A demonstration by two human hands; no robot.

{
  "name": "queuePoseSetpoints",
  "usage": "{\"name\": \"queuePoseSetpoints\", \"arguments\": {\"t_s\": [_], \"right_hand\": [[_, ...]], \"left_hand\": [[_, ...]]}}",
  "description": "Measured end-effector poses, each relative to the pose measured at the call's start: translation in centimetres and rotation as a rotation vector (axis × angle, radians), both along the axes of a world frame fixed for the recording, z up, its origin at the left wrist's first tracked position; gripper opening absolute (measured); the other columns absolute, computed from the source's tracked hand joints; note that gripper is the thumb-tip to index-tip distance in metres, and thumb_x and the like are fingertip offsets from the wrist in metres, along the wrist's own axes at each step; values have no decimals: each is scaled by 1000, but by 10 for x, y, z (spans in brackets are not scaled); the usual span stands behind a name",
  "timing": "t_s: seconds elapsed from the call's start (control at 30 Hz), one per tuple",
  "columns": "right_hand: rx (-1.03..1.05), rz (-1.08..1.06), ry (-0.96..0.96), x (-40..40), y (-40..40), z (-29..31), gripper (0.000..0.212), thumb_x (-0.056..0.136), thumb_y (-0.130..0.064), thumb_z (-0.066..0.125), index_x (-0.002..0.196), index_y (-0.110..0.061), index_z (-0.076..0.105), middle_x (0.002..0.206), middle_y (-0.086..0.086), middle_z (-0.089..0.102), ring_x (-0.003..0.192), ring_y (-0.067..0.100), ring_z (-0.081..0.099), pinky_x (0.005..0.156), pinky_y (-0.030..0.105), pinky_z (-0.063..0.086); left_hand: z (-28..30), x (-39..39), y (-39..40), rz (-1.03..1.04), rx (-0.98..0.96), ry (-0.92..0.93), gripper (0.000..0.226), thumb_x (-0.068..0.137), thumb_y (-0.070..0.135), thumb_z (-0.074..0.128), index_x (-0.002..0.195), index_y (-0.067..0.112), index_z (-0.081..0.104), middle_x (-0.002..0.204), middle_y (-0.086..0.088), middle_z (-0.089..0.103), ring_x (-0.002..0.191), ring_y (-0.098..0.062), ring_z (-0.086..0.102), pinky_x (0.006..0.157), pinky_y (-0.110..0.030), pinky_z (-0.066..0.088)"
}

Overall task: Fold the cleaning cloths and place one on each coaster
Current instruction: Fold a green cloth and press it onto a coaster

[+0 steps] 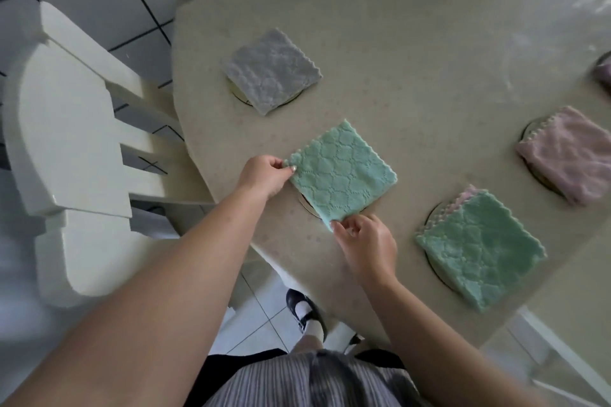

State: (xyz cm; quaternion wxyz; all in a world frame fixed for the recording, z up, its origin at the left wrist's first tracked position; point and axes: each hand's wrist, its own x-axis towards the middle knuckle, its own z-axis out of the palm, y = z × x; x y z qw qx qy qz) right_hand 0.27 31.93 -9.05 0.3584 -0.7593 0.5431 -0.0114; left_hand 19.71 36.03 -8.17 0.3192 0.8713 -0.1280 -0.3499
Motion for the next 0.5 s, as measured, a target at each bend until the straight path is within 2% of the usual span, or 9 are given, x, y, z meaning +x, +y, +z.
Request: {"name": "queuePoseSetpoints", "arguments": {"t_s": [0.2,0.33,0.43,0.5], "right_hand": [[58,20,-47,-4,-1,5,20,80,-40,65,64,-29,59,74,-8,55,78,17,55,71,30,41],[88,78,-42,-6,-1,6,18,80,-39,66,67,-27,63,78,-7,59,75,15,56,72,30,43],[49,12,-137,-11,2,11,16,81,-33,67,70,-22,65,72,-7,55,71,16,53,65,27,39],[-49,-91,-257,-13,-2,17,13,82,-28,68,72,-20,65,73,-10,52,74,16,52,66,25,37]], "left_hand": [[3,-1,7,-7,-32,52,14,84,27,66,88,14,66,86,-4,60,78,-17,51,69,-23,34],[5,-2,9,-29,-18,23,13,85,27,65,85,14,63,83,-4,59,78,-19,51,68,-24,35],[7,-4,10,45,-59,26,23,83,29,66,96,13,57,95,-4,58,87,-20,54,74,-25,39],[8,-11,13,15,-72,-142,27,83,31,65,99,15,53,107,-7,56,99,-23,53,82,-30,43]]}}
